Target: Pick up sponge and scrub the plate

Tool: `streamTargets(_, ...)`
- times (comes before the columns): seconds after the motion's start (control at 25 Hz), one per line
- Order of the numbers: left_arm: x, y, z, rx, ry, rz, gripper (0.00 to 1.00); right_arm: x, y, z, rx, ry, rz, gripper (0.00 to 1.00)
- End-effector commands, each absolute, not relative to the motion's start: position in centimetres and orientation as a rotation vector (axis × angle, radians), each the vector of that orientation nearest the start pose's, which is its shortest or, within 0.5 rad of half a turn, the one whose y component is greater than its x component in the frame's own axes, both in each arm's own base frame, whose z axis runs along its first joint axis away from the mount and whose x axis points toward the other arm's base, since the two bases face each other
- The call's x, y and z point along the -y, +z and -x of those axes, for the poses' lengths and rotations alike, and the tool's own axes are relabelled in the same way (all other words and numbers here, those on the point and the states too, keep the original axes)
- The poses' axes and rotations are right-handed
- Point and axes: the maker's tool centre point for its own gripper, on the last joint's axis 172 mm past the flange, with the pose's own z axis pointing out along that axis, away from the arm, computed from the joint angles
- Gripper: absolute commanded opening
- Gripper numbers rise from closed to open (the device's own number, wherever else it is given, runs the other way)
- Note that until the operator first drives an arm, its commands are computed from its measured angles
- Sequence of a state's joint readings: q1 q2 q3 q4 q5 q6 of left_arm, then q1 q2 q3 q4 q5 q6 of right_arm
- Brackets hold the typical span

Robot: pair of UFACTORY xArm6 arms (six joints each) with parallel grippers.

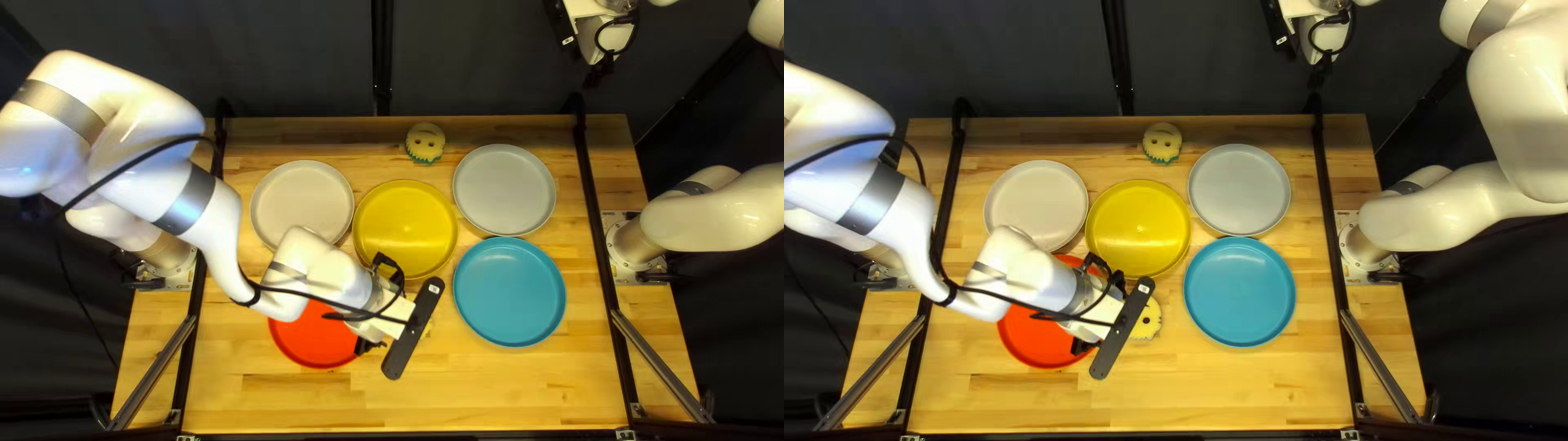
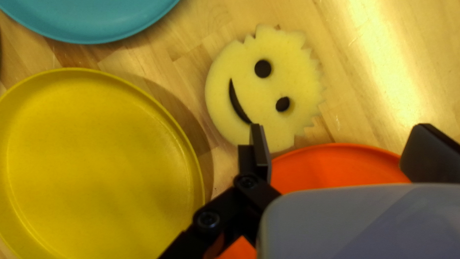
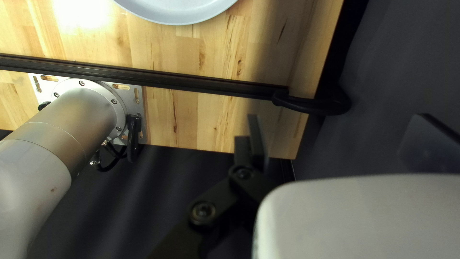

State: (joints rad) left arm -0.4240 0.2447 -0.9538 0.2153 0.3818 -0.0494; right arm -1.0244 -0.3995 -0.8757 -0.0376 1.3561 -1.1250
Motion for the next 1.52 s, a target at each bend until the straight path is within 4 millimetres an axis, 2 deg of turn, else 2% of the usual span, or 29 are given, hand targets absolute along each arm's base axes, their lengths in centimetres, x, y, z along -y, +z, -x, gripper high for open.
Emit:
streamTargets(0.04,24.3,7.9,-50.9,-0.845,-0.545,2.903,1.00,29.8,25.0,-17.0,0.170,0.109,3.081,1.00)
streamTargets(0.28,23.5,5.9,-51.6,-0.841,-0.546,2.878,1.00,29.8,25.0,-17.0,0.170,0.109,3.081,1.00)
streamTargets(0.44,22.6,4.5,-53.2,-0.874,-0.536,2.867,1.00,29.8,25.0,-17.0,0.170,0.109,3.081,1.00)
streamTargets(0.6,22.3,4.2,-53.8,-0.904,-0.528,2.856,1.00,29.8,25.0,-17.0,0.170,0.109,3.081,1.00)
streamTargets(1.32,21.6,3.6,-52.2,-0.909,-0.500,2.876,1.00,29.8,25.0,-17.0,0.170,0.109,3.081,1.00)
streamTargets(1.36,21.4,3.6,-52.1,-0.907,-0.498,2.878,0.93,29.8,25.0,-17.0,0.170,0.109,3.081,1.00)
streamTargets(1.4,21.3,3.6,-52.0,-0.907,-0.497,2.878,0.00,29.8,25.0,-17.0,0.170,0.109,3.081,1.00)
streamTargets(1.52,21.3,3.6,-52.0,-0.907,-0.497,2.878,0.00,29.8,25.0,-17.0,0.170,0.109,3.081,1.00)
